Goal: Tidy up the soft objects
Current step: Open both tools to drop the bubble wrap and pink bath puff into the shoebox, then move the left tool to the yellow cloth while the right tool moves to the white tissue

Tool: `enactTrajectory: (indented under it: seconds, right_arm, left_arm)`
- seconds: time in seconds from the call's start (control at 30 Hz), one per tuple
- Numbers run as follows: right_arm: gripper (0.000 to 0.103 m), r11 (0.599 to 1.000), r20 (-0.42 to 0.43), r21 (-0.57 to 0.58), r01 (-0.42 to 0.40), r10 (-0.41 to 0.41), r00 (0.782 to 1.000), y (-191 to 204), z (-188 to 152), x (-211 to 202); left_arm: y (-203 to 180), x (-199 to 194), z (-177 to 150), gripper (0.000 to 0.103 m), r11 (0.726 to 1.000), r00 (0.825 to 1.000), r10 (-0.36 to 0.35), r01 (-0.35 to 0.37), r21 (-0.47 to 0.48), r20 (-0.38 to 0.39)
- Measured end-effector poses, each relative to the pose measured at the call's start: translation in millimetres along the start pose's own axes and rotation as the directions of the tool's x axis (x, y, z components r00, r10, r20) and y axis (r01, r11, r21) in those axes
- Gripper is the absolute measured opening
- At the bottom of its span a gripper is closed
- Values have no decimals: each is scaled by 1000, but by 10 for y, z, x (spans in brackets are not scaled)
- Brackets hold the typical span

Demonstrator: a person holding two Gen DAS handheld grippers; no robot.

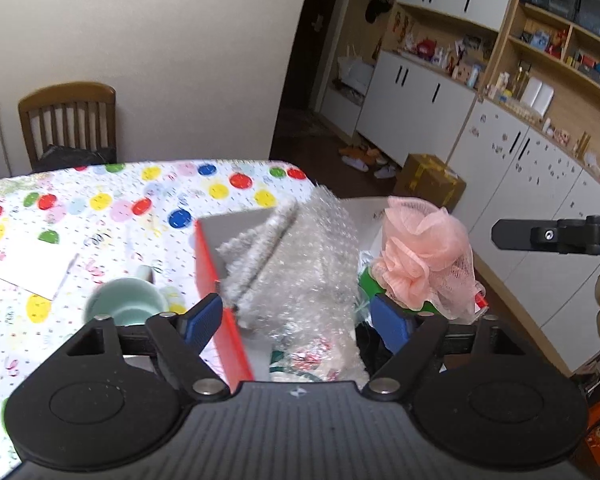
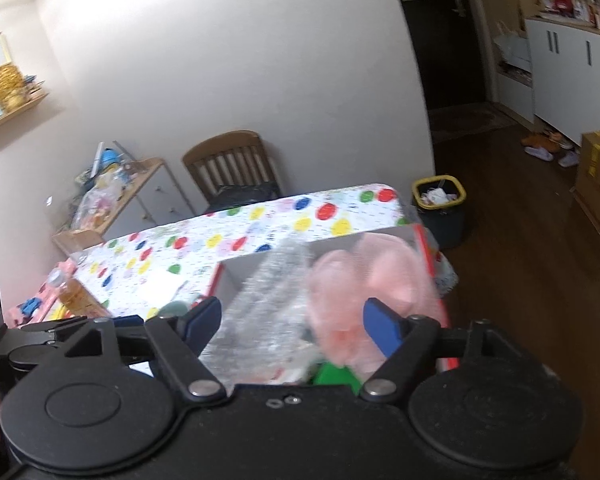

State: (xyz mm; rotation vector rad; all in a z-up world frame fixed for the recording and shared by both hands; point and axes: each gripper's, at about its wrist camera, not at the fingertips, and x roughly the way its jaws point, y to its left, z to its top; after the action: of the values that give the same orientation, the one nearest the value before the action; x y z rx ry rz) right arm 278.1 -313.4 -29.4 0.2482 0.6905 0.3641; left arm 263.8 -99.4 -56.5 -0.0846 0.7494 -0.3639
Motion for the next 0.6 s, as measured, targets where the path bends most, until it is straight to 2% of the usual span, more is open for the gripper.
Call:
enactTrajectory:
  seconds: [0.33, 0.43, 0.6]
  right_arm:
    - [95, 990, -24, -92, -103, 101, 995, 769, -21, 256]
    - [99, 981, -36, -121, -148, 145, 989, 1041, -34, 369]
    - [102, 966, -59, -164, -202, 195, 979, 1501, -34, 584]
  left_arm:
    - [506, -579, -76, 86, 998, 997, 26, -22, -53, 79]
    - [701, -713, -108, 93, 997, 995, 52, -46, -68, 84]
    - [1102, -970, -195, 96, 993, 992, 76, -66, -96, 105]
